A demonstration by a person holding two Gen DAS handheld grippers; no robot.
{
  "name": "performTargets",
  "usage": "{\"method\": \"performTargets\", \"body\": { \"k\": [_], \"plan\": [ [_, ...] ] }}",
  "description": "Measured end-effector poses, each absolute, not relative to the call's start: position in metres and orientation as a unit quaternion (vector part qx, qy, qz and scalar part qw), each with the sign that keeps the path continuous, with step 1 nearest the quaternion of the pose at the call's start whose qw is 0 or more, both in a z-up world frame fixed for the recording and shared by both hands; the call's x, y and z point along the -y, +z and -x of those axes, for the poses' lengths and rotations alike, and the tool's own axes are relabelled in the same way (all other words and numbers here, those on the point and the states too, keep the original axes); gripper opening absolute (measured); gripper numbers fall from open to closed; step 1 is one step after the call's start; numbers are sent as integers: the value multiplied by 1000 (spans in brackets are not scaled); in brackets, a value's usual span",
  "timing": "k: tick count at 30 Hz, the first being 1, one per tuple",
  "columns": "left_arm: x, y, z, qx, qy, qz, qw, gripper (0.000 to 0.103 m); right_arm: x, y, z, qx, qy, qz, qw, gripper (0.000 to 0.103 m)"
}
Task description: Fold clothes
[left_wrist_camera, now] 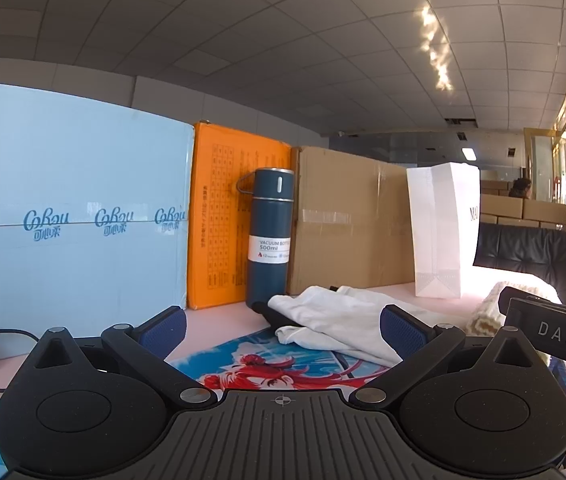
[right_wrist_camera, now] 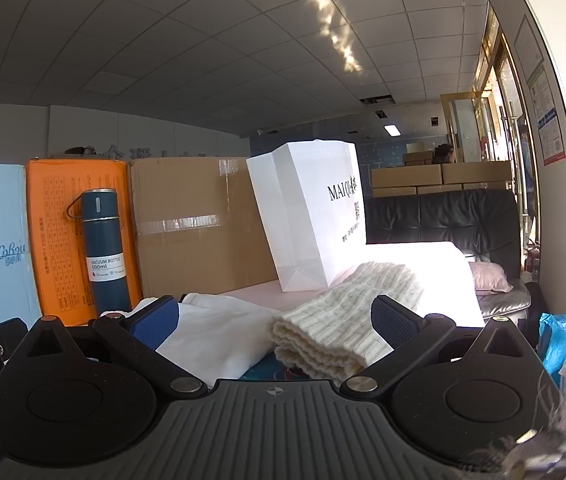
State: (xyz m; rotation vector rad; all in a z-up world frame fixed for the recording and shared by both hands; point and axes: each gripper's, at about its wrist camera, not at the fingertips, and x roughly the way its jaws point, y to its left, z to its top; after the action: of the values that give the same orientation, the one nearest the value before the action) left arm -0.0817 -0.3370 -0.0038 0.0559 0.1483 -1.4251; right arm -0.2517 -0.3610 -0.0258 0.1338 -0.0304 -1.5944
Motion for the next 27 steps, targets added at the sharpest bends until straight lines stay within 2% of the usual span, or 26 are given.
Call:
{"method": "performTargets", "body": {
  "k": [27],
  "plan": [
    [340, -2, 82, -70, -653, -29, 754, 103, 362, -26, 252, 13, -715, -61, 697, 103]
  ]
}}
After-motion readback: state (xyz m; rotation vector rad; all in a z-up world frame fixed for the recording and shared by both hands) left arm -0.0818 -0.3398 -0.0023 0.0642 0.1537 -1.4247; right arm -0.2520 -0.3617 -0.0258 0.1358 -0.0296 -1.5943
